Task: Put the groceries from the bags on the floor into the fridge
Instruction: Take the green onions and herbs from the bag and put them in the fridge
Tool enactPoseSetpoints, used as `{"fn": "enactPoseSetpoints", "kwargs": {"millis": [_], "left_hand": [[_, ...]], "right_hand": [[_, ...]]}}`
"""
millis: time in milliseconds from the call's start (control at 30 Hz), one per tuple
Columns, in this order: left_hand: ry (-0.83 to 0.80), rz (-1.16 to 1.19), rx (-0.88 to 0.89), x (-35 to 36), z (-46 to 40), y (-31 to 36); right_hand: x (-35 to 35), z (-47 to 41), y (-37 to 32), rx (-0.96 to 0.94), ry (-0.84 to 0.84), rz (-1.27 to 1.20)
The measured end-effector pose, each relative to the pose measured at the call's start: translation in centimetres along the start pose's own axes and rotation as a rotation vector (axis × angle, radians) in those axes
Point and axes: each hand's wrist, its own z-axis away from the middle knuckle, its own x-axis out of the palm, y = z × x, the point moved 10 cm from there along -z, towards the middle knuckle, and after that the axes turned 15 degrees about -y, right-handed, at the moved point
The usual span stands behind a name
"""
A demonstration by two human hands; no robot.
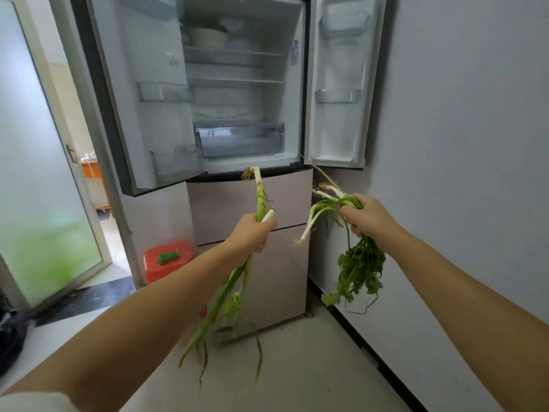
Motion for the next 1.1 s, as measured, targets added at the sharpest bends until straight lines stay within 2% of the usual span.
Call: {"fn": "enactPoseSetpoints", "kwargs": {"millis": [100,267,400,633,900,1033,1100], "left_hand": [[0.019,0.004,0.018,-1.9,-7.5,0.0],[0.142,0.040,0.051,-6.4,-20.6,0.9],[0.193,0.030,0.086,-10.4,-30.1,3.2],[0.289,0.089,0.133,-20.2,-43.7,5.1],[0.359,0.346,0.265,-33.8,-61.4,7.6],[0.425,0.342,0.315,-40.1,-69.0,9.7],[0.496,0.257,0.312,-42.6,-70.7,10.0]], "right_hand": [[-0.6,-8.0,0.9,-0.037,-0.020,-0.004],[-2.7,-22.5,1.6,-0.090,-0.054,0.026],[-5.2,-35.5,-0.5,-0.152,-0.077,0.034],[-2.9,-55.1,-3.8,-0.231,-0.162,0.057],[-1.5,-74.5,-11.1,-0.392,-0.064,0.186],[-0.6,-83.6,-14.8,-0.430,-0.023,0.303],[0.3,-86.7,-16.2,-0.452,-0.010,0.398]]}}
